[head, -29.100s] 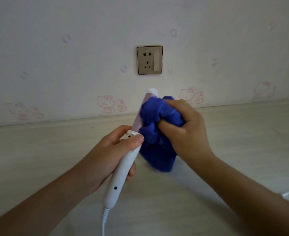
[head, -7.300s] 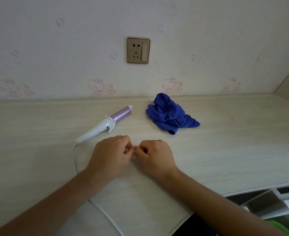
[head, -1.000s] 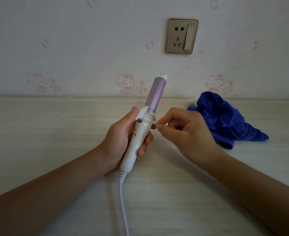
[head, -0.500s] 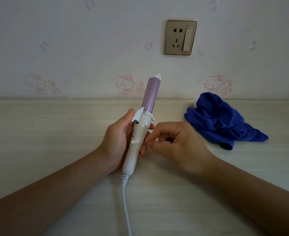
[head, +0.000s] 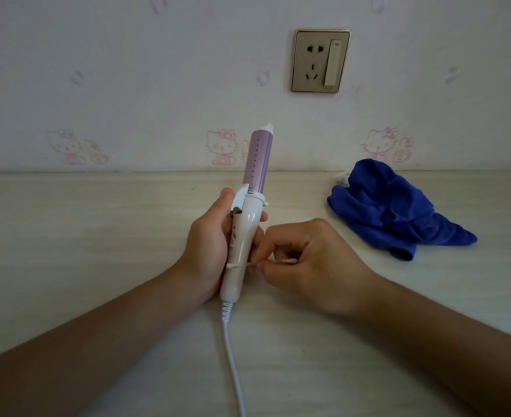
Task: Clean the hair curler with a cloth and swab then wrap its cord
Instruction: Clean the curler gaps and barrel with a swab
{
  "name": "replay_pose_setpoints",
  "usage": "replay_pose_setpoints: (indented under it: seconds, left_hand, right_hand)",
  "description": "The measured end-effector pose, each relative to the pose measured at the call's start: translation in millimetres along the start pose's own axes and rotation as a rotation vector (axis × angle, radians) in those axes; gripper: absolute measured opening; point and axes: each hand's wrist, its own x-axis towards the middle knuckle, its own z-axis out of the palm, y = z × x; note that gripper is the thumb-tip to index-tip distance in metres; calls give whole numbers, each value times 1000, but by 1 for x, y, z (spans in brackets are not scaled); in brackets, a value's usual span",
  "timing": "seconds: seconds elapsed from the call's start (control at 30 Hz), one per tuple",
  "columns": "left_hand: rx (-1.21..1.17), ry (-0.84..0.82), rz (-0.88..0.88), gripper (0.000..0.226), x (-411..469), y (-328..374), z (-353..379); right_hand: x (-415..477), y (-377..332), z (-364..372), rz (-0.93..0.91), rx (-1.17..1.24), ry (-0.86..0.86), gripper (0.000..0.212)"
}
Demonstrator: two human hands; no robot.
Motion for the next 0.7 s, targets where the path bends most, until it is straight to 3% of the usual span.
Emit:
replay_pose_setpoints:
  seconds: [0.17, 0.3, 0.43, 0.57, 0.7]
  left_hand:
    - [-87, 0, -42, 65, -3, 2, 2]
    - [-82, 17, -3, 64, -2, 4, -1]
    - [-78, -16, -29, 67, -3, 1, -5]
    - [-25, 44, -16, 66, 1, -3, -6]
    - [24, 110, 7, 65, 2, -5, -6]
  right_hand:
    - [-3, -3, 9, -36, -95, -125, 8]
    - [0, 2, 4, 13, -54, 69, 9]
    - [-2, -2, 11, -15, -85, -98, 7]
    - [1, 5, 6, 39, -28, 118, 14]
    - [0, -1, 11, 19, -18, 37, 11]
